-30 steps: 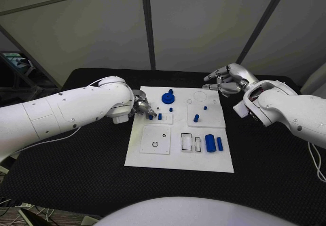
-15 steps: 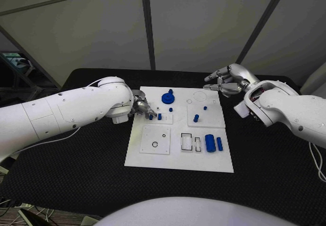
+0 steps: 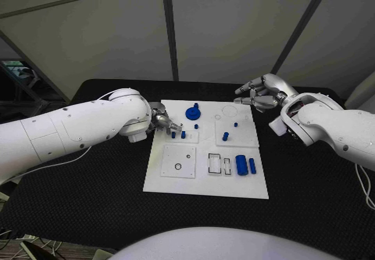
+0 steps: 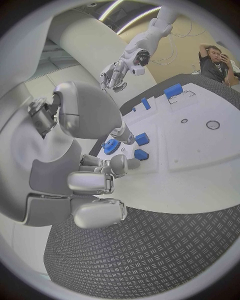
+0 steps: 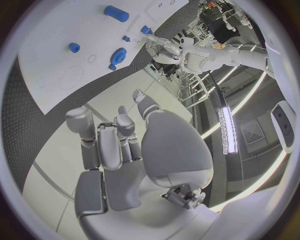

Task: Assemble the parts on the task board

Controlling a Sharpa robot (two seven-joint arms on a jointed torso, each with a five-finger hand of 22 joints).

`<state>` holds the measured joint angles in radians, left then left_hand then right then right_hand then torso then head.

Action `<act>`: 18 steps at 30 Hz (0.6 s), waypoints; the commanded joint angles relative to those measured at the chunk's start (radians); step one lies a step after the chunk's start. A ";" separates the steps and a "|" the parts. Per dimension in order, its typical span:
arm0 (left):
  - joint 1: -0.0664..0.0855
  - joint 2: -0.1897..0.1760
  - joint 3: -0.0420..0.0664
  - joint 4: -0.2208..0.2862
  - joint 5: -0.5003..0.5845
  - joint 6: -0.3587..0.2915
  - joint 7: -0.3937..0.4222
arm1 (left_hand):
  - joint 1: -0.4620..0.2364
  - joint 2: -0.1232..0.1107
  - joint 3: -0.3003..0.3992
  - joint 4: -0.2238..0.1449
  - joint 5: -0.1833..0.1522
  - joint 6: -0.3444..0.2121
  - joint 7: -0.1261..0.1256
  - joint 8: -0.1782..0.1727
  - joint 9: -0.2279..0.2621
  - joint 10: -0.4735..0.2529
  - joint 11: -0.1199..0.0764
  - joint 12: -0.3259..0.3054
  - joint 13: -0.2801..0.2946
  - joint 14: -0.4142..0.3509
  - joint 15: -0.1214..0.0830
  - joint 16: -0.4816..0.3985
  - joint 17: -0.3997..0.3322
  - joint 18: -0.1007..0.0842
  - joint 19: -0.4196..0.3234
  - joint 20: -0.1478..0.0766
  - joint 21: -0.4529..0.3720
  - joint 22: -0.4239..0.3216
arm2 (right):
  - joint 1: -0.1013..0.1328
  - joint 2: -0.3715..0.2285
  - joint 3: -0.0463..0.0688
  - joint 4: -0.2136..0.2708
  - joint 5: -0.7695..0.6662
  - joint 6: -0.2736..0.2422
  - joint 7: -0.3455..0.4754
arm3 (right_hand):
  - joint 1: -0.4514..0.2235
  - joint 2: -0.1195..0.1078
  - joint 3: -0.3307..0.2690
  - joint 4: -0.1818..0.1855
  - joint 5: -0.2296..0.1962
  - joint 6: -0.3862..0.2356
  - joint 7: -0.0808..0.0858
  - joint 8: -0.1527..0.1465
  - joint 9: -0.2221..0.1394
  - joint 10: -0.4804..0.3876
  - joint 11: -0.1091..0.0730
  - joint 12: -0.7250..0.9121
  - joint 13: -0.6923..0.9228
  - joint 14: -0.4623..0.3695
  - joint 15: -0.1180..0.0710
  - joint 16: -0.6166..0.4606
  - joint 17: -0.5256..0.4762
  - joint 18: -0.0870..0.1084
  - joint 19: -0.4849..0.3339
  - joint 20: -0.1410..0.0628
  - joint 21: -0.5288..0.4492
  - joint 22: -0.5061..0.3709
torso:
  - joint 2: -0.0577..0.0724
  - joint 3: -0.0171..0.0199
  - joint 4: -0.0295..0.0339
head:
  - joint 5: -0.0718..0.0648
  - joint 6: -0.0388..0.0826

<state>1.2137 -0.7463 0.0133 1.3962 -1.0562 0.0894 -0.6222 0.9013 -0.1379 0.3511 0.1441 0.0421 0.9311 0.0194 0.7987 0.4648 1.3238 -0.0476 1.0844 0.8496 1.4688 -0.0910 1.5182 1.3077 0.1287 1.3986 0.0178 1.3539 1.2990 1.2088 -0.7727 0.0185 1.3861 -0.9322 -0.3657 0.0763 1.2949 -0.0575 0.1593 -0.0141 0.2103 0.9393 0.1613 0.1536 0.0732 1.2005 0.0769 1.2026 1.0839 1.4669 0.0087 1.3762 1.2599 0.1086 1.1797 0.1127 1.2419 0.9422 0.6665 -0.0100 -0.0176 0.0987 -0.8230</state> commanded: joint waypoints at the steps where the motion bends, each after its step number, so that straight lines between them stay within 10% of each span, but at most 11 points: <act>1: 0.002 -0.006 0.009 0.005 0.020 -0.047 0.034 | 0.013 0.004 -0.017 0.003 0.005 -0.014 0.002 0.005 -0.003 -0.014 0.003 -0.012 -0.015 0.088 -0.004 0.005 0.221 -0.054 -0.015 -0.002 -0.013 -0.011 | 0.001 0.001 0.001 0.000 -0.003 0.007 0.004 | -0.004 0.006 -0.001 0.005 0.005 -0.006 0.000 0.002 -0.002 -0.007 -0.002 -0.006 -0.001 0.028 -0.009 -0.005 -0.001 0.017 -0.007 -0.002 -0.005 -0.001 | 0.000 -0.0007 0.0004 | -0.002 0.001; 5: 0.002 -0.016 0.021 0.008 0.055 -0.071 0.073 | 0.052 0.007 -0.046 0.012 0.005 -0.058 0.019 -0.009 -0.014 -0.087 0.017 -0.093 -0.120 0.077 0.006 -0.025 0.195 -0.036 -0.069 0.005 -0.080 -0.087 | 0.001 0.002 0.001 -0.004 -0.003 0.007 0.005 | -0.004 0.006 -0.001 0.005 0.005 -0.006 0.000 0.002 -0.002 -0.007 -0.002 -0.006 -0.001 0.028 -0.009 -0.005 -0.001 0.017 -0.007 -0.002 -0.005 -0.001 | -0.001 0.0009 0.0012 | -0.001 0.004; 11: 0.004 -0.019 0.028 0.005 0.092 -0.150 0.233 | 0.197 0.015 -0.045 -0.019 0.011 -0.213 0.086 -0.074 -0.055 -0.316 0.083 -0.243 -0.251 -0.134 0.061 -0.449 -0.151 0.033 -0.378 0.045 -0.453 -0.459 | 0.001 0.005 0.001 -0.008 -0.003 0.005 0.005 | -0.004 0.006 -0.001 0.005 0.005 -0.006 0.000 0.002 -0.002 -0.007 -0.002 -0.006 -0.001 0.028 -0.009 -0.005 -0.001 0.017 -0.007 -0.002 -0.005 -0.001 | -0.001 0.0007 0.0000 | -0.004 0.010; 14: 0.004 -0.011 0.028 0.000 0.076 -0.191 0.316 | 0.265 0.016 -0.026 -0.047 0.005 -0.247 0.113 -0.101 -0.077 -0.400 0.111 -0.288 -0.276 -0.287 0.089 -0.680 -0.327 0.029 -0.426 0.063 -0.517 -0.493 | 0.001 0.006 0.001 -0.010 -0.003 0.004 0.006 | -0.005 0.006 -0.001 0.006 0.004 -0.007 0.000 0.003 -0.002 -0.008 -0.002 -0.007 -0.004 0.028 -0.009 -0.008 -0.005 0.018 -0.008 -0.002 -0.008 -0.004 | 0.000 0.0003 -0.0001 | -0.007 0.012; 18: 0.002 0.014 0.027 -0.013 -0.015 -0.241 0.458 | 0.415 0.013 0.056 -0.128 0.008 -0.253 0.122 -0.152 -0.122 -0.483 0.122 -0.364 -0.330 -0.357 0.101 -0.757 -0.387 0.033 -0.462 0.078 -0.586 -0.533 | 0.001 0.008 0.001 -0.012 -0.003 0.003 0.009 | -0.001 0.008 0.000 0.007 0.006 -0.006 -0.001 0.006 -0.001 -0.063 -0.003 -0.069 -0.079 0.024 -0.010 -0.020 -0.018 0.021 -0.017 -0.003 -0.020 -0.022 | 0.001 0.0008 -0.0013 | -0.009 0.018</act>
<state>1.2154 -0.7390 0.0402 1.3857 -1.0103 -0.0655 -0.3519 1.2983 -0.1245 0.3943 0.0246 0.0499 0.6806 0.1376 0.6541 0.3491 0.8504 0.0726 0.7306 0.5272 1.1182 0.0092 0.7700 0.9287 0.1306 0.9409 0.0933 0.7764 0.7707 1.2088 -0.7659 0.0184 1.3738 -0.9327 -0.3649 0.0768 1.2949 -0.0575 0.1593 -0.0141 0.2103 0.9393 0.1612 0.1536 0.0732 1.1488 0.0735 1.1459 1.0194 1.4631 0.0050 1.3593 1.2441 0.1093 1.1677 0.1091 1.2248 0.9239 0.6657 -0.0093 -0.0171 0.0914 -0.8081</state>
